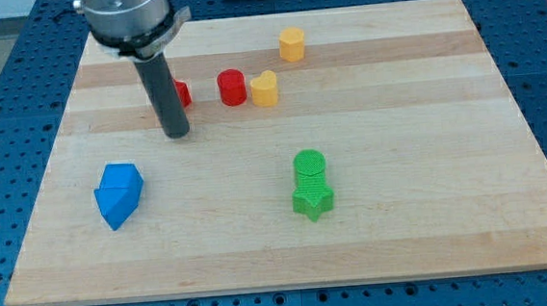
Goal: Move the red circle to the right side of the red star
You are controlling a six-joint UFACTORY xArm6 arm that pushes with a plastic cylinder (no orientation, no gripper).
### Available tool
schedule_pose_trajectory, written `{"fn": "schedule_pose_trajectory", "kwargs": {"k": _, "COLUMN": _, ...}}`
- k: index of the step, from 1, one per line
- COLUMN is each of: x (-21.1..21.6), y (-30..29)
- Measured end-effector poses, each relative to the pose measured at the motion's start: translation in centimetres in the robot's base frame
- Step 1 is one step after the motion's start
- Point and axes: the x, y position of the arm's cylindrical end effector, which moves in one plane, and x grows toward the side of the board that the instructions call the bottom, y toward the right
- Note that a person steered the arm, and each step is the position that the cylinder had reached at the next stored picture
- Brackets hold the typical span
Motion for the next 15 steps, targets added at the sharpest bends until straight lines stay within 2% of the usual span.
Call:
{"fn": "schedule_pose_trajectory", "kwargs": {"k": 3, "x": -5.6, "y": -0.7}}
{"fn": "schedule_pose_trajectory", "kwargs": {"k": 4, "x": -5.5, "y": -0.4}}
{"fn": "schedule_pose_trajectory", "kwargs": {"k": 6, "x": -1.1, "y": 6.0}}
{"fn": "schedule_pose_trajectory", "kwargs": {"k": 8, "x": -4.0, "y": 6.9}}
{"fn": "schedule_pose_trajectory", "kwargs": {"k": 10, "x": -5.1, "y": 12.6}}
{"fn": "schedule_pose_trajectory", "kwargs": {"k": 11, "x": -7.4, "y": 11.9}}
{"fn": "schedule_pose_trajectory", "kwargs": {"k": 12, "x": -8.0, "y": 9.9}}
{"fn": "schedule_pose_trajectory", "kwargs": {"k": 15, "x": -6.3, "y": 9.8}}
